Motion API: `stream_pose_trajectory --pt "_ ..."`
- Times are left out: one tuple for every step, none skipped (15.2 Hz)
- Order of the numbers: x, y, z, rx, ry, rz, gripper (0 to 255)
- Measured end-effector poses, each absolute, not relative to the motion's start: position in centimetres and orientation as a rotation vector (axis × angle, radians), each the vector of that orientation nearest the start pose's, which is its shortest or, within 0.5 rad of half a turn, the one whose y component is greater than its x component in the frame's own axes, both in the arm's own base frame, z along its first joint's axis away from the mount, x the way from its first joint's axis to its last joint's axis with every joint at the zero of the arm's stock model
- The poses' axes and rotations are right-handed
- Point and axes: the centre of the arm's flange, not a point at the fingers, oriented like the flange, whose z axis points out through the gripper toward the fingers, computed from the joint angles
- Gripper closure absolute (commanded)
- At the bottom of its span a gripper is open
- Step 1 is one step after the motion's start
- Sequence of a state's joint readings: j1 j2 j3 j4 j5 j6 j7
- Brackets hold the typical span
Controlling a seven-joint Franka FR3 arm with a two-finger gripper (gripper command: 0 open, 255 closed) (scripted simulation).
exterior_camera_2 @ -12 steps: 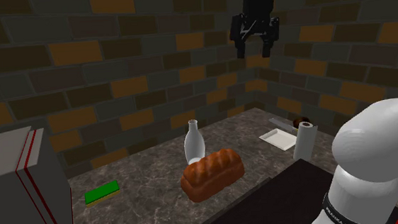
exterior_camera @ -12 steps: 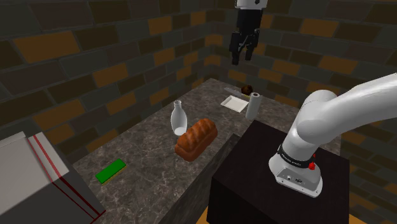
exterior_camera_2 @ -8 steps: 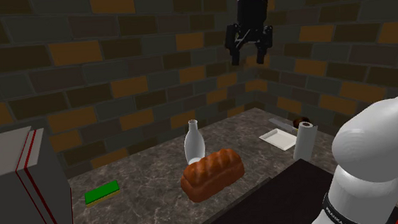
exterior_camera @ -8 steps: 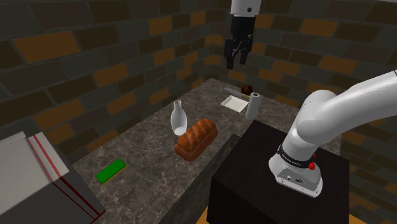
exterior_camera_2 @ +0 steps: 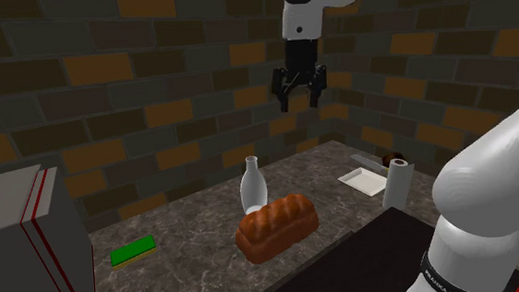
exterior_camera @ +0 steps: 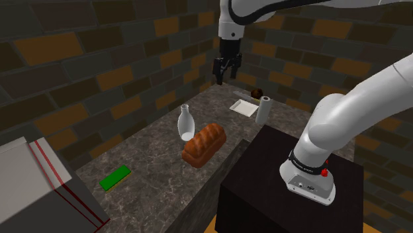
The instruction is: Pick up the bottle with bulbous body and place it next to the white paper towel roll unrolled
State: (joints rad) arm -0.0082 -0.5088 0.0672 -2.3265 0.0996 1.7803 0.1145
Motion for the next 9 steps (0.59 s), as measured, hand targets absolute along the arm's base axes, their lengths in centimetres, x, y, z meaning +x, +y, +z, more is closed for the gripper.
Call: stream_pose_trajectory --pt "40.3 3.5 51.6 -3.08 0.133 0.064 0" --pt "41.4 3.7 50.6 -3.084 0.132 0.061 0" --pt "42.3 3.6 49.9 -3.087 0.131 0.058 0" --pt "43.1 3.8 48.8 -3.09 0.131 0.056 0" --pt "44.1 3.9 48.0 -3.093 0.13 0.052 0" --pt "44.9 3.7 47.0 -3.097 0.128 0.05 0" --pt "46.0 4.0 46.0 -3.1 0.128 0.047 0" --pt "46.7 3.9 45.0 -3.103 0.126 0.044 0" --pt "47.8 4.2 44.0 -3.106 0.126 0.041 0"
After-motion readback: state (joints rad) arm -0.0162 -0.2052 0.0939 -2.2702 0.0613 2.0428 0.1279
